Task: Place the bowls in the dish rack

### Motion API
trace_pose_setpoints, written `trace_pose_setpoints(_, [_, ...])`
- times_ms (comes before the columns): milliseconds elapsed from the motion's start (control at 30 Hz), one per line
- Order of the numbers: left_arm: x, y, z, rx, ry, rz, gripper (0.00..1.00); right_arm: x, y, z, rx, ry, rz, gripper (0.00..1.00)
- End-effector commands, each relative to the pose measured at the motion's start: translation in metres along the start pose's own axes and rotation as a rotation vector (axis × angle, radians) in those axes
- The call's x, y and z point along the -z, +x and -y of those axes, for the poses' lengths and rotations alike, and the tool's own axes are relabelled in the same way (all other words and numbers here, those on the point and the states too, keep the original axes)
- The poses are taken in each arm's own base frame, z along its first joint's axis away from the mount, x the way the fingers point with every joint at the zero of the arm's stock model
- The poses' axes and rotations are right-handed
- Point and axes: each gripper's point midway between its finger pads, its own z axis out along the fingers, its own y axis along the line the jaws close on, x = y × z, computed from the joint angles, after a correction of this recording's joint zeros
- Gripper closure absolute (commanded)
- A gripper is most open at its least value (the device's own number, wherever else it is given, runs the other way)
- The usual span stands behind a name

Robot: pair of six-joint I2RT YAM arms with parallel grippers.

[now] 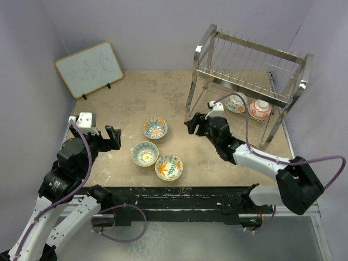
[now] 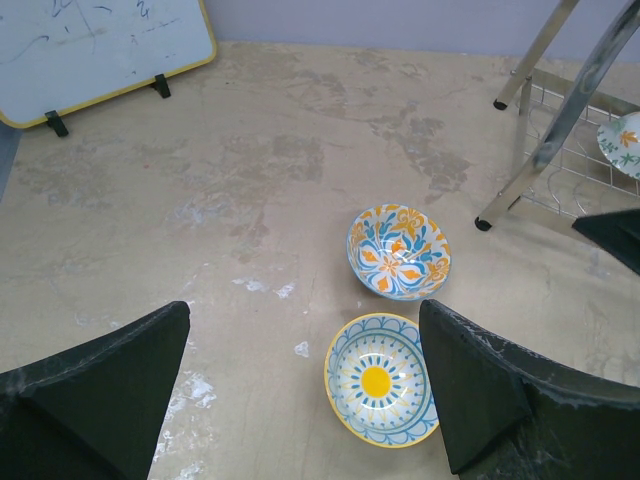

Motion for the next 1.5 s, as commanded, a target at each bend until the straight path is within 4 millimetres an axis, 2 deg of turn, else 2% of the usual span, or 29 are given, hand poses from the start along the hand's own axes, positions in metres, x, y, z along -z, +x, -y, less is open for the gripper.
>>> trace_pose_setpoints(0, [0.003, -0.014, 0.003, 0.033, 0.009, 0.046, 0.01, 0.035, 0.025, -0.052, 0.052, -0.168, -0.074, 0.3])
trace_pose_setpoints(200, [0.005, -0.019, 0.003, 0.045, 0.01, 0.054, 0.01, 0.088, 0.067, -0.121, 0.233, -0.327, -0.172, 0.29])
trace_pose_setpoints(300, [0.007, -0.023, 0.003, 0.05, 0.009, 0.061, 0.01, 0.104, 0.083, -0.142, 0.28, -0.347, -0.203, 0.29])
trace_pose_setpoints(600, [0.016, -0.026, -0.004, 0.049, -0.011, 0.066, 0.01, 0.114, 0.161, -0.175, 0.502, -0.305, -0.349, 0.25])
trace_pose_setpoints(700, [0.018, -0.027, -0.007, 0.046, -0.021, 0.068, 0.01, 0.113, 0.178, -0.183, 0.548, -0.286, -0.371, 0.24])
trace_pose_setpoints(800, [0.02, -0.027, -0.008, 0.047, -0.026, 0.07, 0.01, 0.109, 0.185, -0.186, 0.548, -0.26, -0.379, 0.25])
trace_pose_setpoints(867, [0.021, -0.027, -0.01, 0.046, -0.032, 0.072, 0.01, 0.105, 0.187, -0.18, 0.558, -0.213, -0.38, 0.26])
trace_pose_setpoints(933, [0.021, -0.026, -0.01, 0.044, -0.035, 0.07, 0.01, 0.1, 0.184, -0.18, 0.568, -0.165, -0.37, 0.29])
trace_pose_setpoints(1033, [0.02, -0.024, -0.01, 0.041, -0.037, 0.064, 0.01, 0.097, 0.195, -0.175, 0.61, -0.133, -0.392, 0.32])
trace_pose_setpoints(1200, [0.019, -0.023, -0.01, 0.039, -0.038, 0.059, 0.01, 0.1, 0.209, -0.169, 0.646, -0.09, -0.415, 0.47])
trace_pose_setpoints(1333, [0.018, -0.021, -0.01, 0.043, -0.036, 0.057, 0.01, 0.104, 0.209, -0.161, 0.647, -0.046, -0.412, 0.61])
trace_pose_setpoints(1400, [0.017, -0.02, -0.009, 0.041, -0.034, 0.052, 0.01, 0.105, 0.21, -0.156, 0.651, -0.033, -0.42, 0.64])
trace_pose_setpoints(1467, [0.017, -0.019, -0.009, 0.043, -0.035, 0.051, 0.01, 0.107, 0.211, -0.152, 0.649, -0.018, -0.426, 0.71])
